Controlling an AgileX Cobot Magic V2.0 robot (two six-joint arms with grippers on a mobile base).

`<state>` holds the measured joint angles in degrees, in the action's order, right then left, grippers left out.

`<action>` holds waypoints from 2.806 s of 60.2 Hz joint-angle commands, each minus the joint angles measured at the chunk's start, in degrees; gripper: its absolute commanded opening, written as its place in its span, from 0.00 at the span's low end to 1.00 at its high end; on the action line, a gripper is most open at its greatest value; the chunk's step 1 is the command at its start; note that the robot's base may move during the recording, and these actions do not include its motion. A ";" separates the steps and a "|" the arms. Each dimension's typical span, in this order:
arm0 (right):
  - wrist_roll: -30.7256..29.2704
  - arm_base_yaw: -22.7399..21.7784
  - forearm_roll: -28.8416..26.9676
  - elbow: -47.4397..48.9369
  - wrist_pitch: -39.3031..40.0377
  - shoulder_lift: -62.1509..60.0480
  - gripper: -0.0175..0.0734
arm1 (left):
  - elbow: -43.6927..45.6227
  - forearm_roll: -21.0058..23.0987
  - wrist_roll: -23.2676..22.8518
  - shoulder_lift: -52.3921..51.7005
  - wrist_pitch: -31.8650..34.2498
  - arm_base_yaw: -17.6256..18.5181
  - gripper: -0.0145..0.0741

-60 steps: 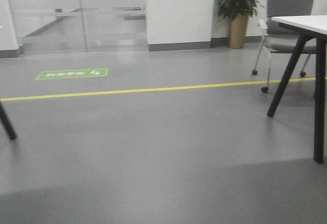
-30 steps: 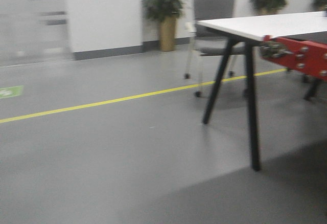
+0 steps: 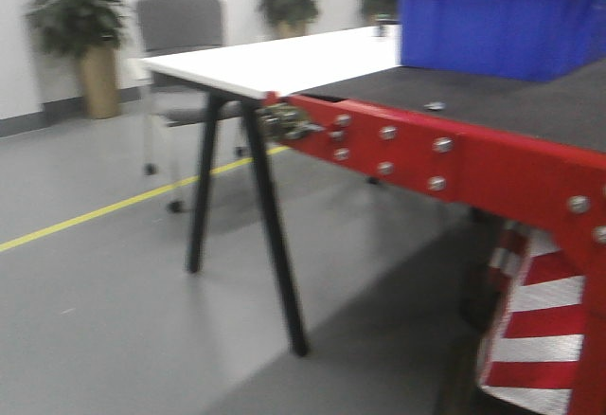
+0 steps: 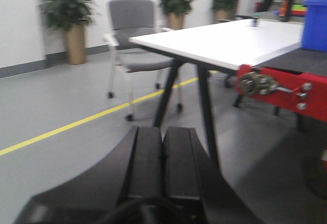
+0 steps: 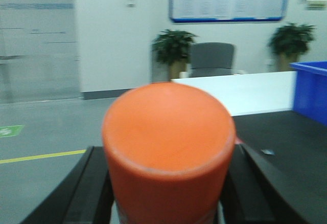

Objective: Grab orange capacitor from left shelf to right conveyor
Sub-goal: 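Drive the base to the conveyor table holding the cylinder in the right gripper, then lower the orange cylinder onto the silver tray with the right gripper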

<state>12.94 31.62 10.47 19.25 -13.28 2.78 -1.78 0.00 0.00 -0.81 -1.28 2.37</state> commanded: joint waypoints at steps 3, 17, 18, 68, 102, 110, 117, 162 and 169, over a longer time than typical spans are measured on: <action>-0.45 0.00 0.90 1.51 5.54 1.18 0.25 | 0.33 0.34 0.00 -0.68 4.50 0.23 0.05; -0.45 0.00 0.90 1.51 5.54 1.18 0.25 | 0.33 0.34 0.00 -0.68 4.50 0.23 0.05; -0.45 0.00 0.90 1.51 5.54 1.18 0.25 | 0.33 0.34 0.00 -0.68 4.50 0.23 0.05; -0.45 0.00 0.90 1.51 5.54 1.18 0.25 | 0.33 0.34 0.00 -0.68 4.50 0.23 0.05; -0.45 0.00 0.90 1.51 5.54 1.18 0.25 | 0.33 0.34 0.00 -0.68 4.50 0.23 0.05; -0.45 0.00 0.90 1.51 10.34 1.18 0.25 | 0.33 0.34 0.00 -0.68 4.50 0.23 0.05; -0.45 0.00 0.90 1.51 14.44 2.48 0.25 | 0.33 0.34 0.00 -0.68 4.50 0.23 0.05; -0.38 0.00 0.22 12.84 58.10 72.09 0.25 | 0.33 0.34 0.00 -0.68 4.50 0.23 0.05; -0.52 -0.20 -2.37 12.84 69.14 81.73 0.25 | 0.33 0.34 0.00 -0.68 4.50 0.23 0.05</action>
<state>12.94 31.62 10.12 30.11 43.03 80.63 -1.78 0.00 0.00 -0.81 -1.28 2.37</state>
